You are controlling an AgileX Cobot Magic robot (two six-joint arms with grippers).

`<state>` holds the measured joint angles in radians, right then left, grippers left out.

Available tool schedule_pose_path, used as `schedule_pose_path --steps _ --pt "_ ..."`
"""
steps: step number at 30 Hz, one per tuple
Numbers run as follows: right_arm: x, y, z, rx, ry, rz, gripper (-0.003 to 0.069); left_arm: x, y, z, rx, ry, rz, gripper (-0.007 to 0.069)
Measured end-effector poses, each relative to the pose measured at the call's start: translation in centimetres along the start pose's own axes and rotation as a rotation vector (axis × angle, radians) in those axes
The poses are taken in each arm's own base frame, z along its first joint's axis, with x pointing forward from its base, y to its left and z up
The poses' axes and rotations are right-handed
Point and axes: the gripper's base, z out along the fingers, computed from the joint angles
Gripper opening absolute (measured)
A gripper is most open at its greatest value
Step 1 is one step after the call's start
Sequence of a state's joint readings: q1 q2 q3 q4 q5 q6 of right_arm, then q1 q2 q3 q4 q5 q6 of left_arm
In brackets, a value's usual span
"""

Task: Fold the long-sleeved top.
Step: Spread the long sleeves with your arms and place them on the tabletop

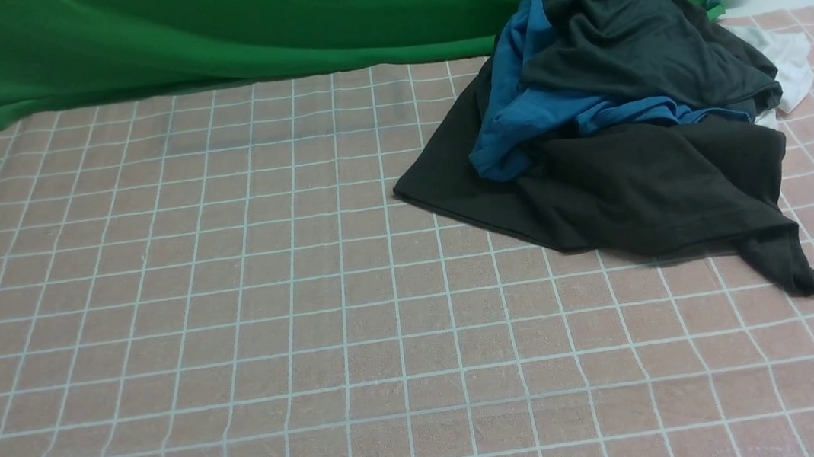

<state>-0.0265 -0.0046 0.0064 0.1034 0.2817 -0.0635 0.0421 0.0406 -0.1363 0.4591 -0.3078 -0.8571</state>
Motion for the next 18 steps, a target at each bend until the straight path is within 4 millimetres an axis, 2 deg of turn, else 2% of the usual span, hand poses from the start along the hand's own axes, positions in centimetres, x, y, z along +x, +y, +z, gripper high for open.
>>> schedule_pose_path --steps 2,3,8,12,18 --pt "0.0 0.0 0.0 0.000 0.001 0.000 0.0241 -0.2 -0.6 1.7 0.042 0.113 0.039 0.0018" --pt "0.0 0.0 0.0 0.000 0.001 0.000 0.0241 -0.2 -0.7 1.9 0.052 0.123 0.050 0.0018" --pt "0.0 0.0 0.0 0.000 0.001 0.000 0.0241 1.8 -0.8 5.8 0.144 0.407 0.187 0.0018" --pt "0.0 0.0 0.0 0.000 0.001 0.000 0.0241 3.2 -0.7 8.3 0.216 0.558 0.179 0.0018" --pt "0.0 0.0 0.0 0.000 0.001 0.000 0.0241 5.3 0.2 10.5 0.232 0.698 0.172 0.0018"
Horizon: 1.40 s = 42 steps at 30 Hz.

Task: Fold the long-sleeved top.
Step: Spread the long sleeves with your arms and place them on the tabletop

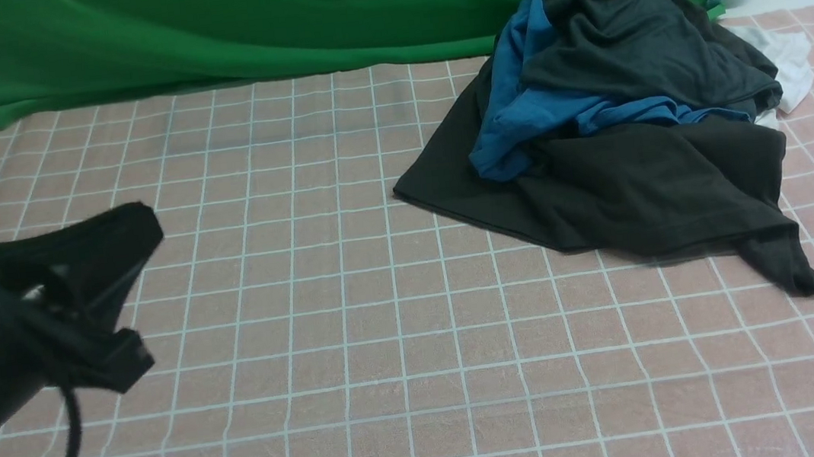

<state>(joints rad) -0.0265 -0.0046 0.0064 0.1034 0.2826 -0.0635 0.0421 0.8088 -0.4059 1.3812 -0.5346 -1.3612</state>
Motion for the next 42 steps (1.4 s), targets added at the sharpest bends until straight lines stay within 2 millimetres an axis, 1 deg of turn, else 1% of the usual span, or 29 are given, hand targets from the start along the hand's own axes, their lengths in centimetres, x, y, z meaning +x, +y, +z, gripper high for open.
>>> schedule_pose_path --steps 5,12,15,20,22,23,24,27,28,29,30,33,37,38,40,42 --pt "0.0 0.0 0.0 0.000 0.000 0.000 0.0241 0.9 0.9 0.9 -0.035 0.065 0.005 0.0018" --pt "0.0 0.0 0.0 0.000 0.000 0.000 0.0241 1.1 1.6 1.0 -0.112 0.091 0.006 0.0018" --pt "0.0 0.0 0.0 0.000 0.000 0.000 0.0241 1.3 2.3 0.9 -0.185 0.105 0.007 0.0018" --pt "0.0 0.0 0.0 0.000 0.000 0.000 0.0241 0.8 3.7 0.6 -0.354 0.045 -0.015 0.0018" --pt "0.0 0.0 0.0 0.000 0.000 0.000 0.0241 0.9 4.0 0.5 -0.412 0.073 0.009 0.0018" --pt "0.0 0.0 0.0 0.000 0.000 0.000 0.0240 1.4 3.9 0.5 -0.427 0.126 0.033 0.0018" --pt "0.0 0.0 0.0 0.000 0.000 0.000 0.0240 1.5 3.9 0.5 -0.431 0.143 0.039 0.0018" --pt "0.0 0.0 0.0 0.000 0.000 0.000 0.0240 2.4 2.7 0.8 -0.375 0.268 0.060 0.0018" --pt "0.0 0.0 0.0 0.000 0.000 0.000 0.0240 2.5 2.1 1.0 -0.339 0.303 0.059 0.0018" --pt "0.0 0.0 0.0 0.000 0.000 0.000 0.0241 2.6 2.0 1.0 -0.332 0.317 0.054 0.0018" --pt "0.0 0.0 0.0 0.000 0.000 0.000 0.0241 2.5 1.1 1.2 -0.281 0.366 0.038 0.0018" --pt "0.0 0.0 0.0 0.000 0.000 0.000 0.0241 1.7 -0.6 1.1 -0.187 0.486 -0.007 0.0018" --pt "0.0 0.0 0.0 0.000 0.000 0.000 0.0241 0.3 -1.9 0.9 -0.107 0.563 -0.069 0.0018" --pt "0.0 0.0 0.0 0.000 0.000 0.000 0.0241 0.2 -2.0 0.9 -0.098 0.564 -0.073 0.0018" --pt "0.0 0.0 0.0 0.000 0.000 0.001 0.0241 -0.8 -2.8 0.9 -0.030 0.550 -0.092 0.0018" --pt "0.0 0.0 0.0 0.000 0.000 0.001 0.0241 -1.2 -3.2 1.0 0.023 0.523 -0.089 0.0018"
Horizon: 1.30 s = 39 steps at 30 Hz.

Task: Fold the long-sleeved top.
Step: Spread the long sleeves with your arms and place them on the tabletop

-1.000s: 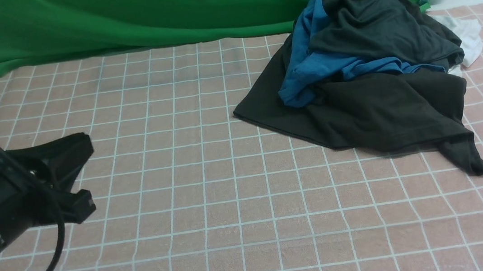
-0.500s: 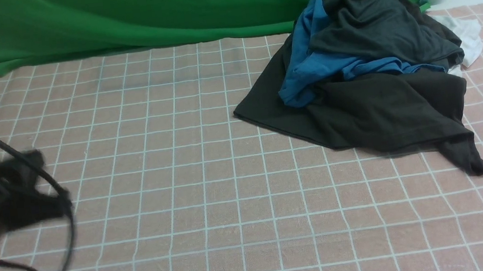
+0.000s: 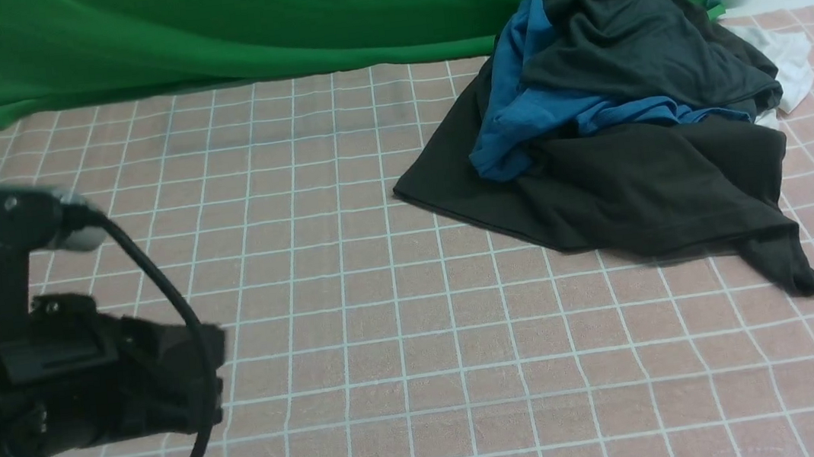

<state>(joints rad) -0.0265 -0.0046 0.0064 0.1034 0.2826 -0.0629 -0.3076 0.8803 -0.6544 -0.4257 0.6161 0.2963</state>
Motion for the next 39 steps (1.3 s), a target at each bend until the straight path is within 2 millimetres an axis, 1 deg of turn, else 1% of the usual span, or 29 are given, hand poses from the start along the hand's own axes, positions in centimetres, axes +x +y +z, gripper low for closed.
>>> schedule_pose_path --steps 5,10,21,22,24,25,26,27,28,29,32,34,36,39 --pt "0.0 0.0 0.0 0.000 0.000 0.000 0.0241 -0.9 -0.8 -0.1 0.089 -0.095 0.010 0.0018" --pt "0.0 0.0 0.0 0.000 -0.001 0.000 0.0241 -1.6 -0.7 -0.2 0.069 -0.174 0.056 0.0018" --pt "-0.4 0.0 0.0 0.002 -0.043 0.006 0.0241 -1.5 -0.7 -0.2 0.069 -0.171 0.092 0.0018" --pt "-0.5 0.0 0.0 -0.002 -0.056 0.060 0.0241 -1.5 -0.8 -0.2 0.076 -0.164 0.100 0.0018" --pt "-0.9 0.1 0.0 -0.020 -0.095 0.232 0.0241 -1.4 -0.9 -0.2 0.088 -0.156 0.101 0.0018" --pt "-0.9 0.1 0.0 -0.024 -0.101 0.272 0.0241 -1.4 -0.9 -0.2 0.090 -0.153 0.102 0.0018" --pt "-1.5 0.1 -0.1 -0.042 -0.165 0.432 0.0241 -1.3 -0.9 -0.2 0.094 -0.148 0.109 0.0018" --pt "-1.6 0.0 -0.1 -0.046 -0.172 0.469 0.0241 -1.3 -0.9 -0.2 0.094 -0.148 0.111 0.0018" --pt "-2.2 -0.1 -0.3 -0.065 -0.236 0.603 0.0241 -1.3 -0.9 -0.2 0.094 -0.149 0.118 0.0018" --pt "-2.4 -0.1 -0.3 -0.073 -0.259 0.649 0.0241 -1.3 -0.9 -0.2 0.094 -0.150 0.122 0.0018" --pt "-3.0 -0.3 -0.5 -0.096 -0.335 0.745 0.0239 -1.4 -0.9 -0.2 0.086 -0.161 0.131 0.0018" --pt "-3.1 -0.3 -0.5 -0.113 -0.342 0.785 0.0225 -1.6 -0.8 -0.2 0.076 -0.175 0.135 0.0018" --pt "-3.7 0.0 -0.5 -0.132 -0.286 0.776 0.0211 -1.7 -0.7 -0.2 0.062 -0.195 0.136 0.0018" --pt "-6.4 1.1 -0.4 -0.186 -0.115 0.645 0.0202 -2.0 -0.5 -0.2 0.044 -0.221 0.134 0.0020"
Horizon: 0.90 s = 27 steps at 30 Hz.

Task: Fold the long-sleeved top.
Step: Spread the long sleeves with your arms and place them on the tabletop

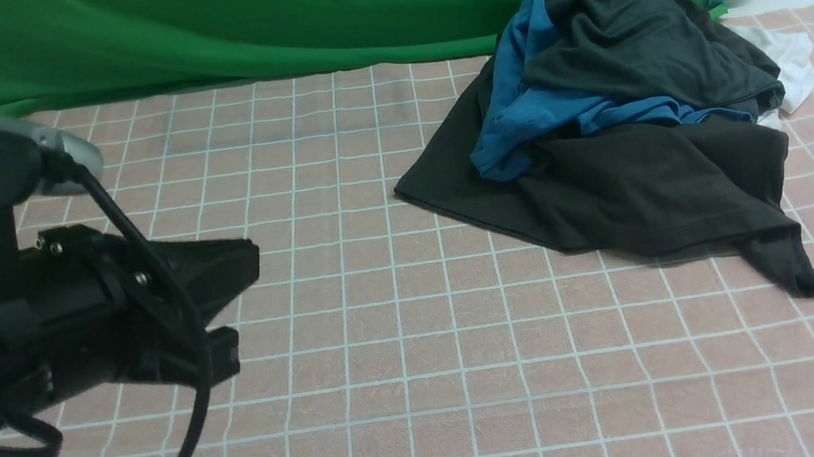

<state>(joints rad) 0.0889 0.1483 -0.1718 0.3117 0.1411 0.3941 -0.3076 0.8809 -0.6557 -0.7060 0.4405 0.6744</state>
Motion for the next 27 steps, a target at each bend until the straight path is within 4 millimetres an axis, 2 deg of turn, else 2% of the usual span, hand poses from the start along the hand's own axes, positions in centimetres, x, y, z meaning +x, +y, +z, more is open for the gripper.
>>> schedule_pose_path --steps 3,7,8,9,12,16,17,18,19,21,23,25,27 --pt "-2.3 3.7 2.2 -0.018 0.257 -0.214 0.0202 -0.1 0.1 0.0 -0.011 -0.014 0.000 0.0020" --pt "-2.9 7.1 6.4 -0.051 0.593 -0.431 0.0206 -0.1 0.1 0.0 -0.012 -0.013 0.011 0.0020" --pt "-2.9 7.2 6.7 -0.050 0.604 -0.442 0.0207 -0.1 0.1 0.0 -0.012 -0.012 0.012 0.0020" --pt "-2.9 8.1 8.7 -0.058 0.685 -0.501 0.0211 -0.1 0.1 0.0 -0.011 -0.007 0.020 0.0020" --pt "-2.7 9.2 12.6 -0.049 0.771 -0.586 0.0219 0.1 0.0 -0.1 0.000 0.011 0.054 0.0020" --pt "-2.5 9.7 17.2 -0.012 0.826 -0.657 0.0233 0.2 -0.5 -1.1 0.016 0.009 0.107 0.0020" --pt "-2.3 9.6 17.6 -0.007 0.834 -0.658 0.0236 0.2 -0.5 -1.3 0.016 0.004 0.110 0.0020" --pt "-2.3 9.6 19.4 0.012 0.851 -0.665 0.0246 0.2 -0.7 -1.9 0.015 -0.007 0.134 0.0020" --pt "-2.4 9.6 19.6 0.015 0.852 -0.664 0.0248 0.1 -0.7 -2.0 0.014 -0.009 0.137 0.0020" --pt "-2.9 9.4 21.8 0.046 0.859 -0.656 0.0269 0.1 -0.9 -2.8 0.012 -0.030 0.160 0.0020" --pt "-3.5 8.6 24.3 0.097 0.866 -0.629 0.0320 0.0 -1.1 -3.3 0.011 -0.047 0.167 0.0020" --pt "-3.6 7.8 25.9 0.133 0.874 -0.604 0.0373 0.0 -1.1 -3.5 0.010 -0.054 0.170 0.0020" --pt "-3.8 6.6 28.6 0.191 0.889 -0.554 0.0487 0.0 -1.1 -3.6 0.008 -0.055 0.175 0.0020"
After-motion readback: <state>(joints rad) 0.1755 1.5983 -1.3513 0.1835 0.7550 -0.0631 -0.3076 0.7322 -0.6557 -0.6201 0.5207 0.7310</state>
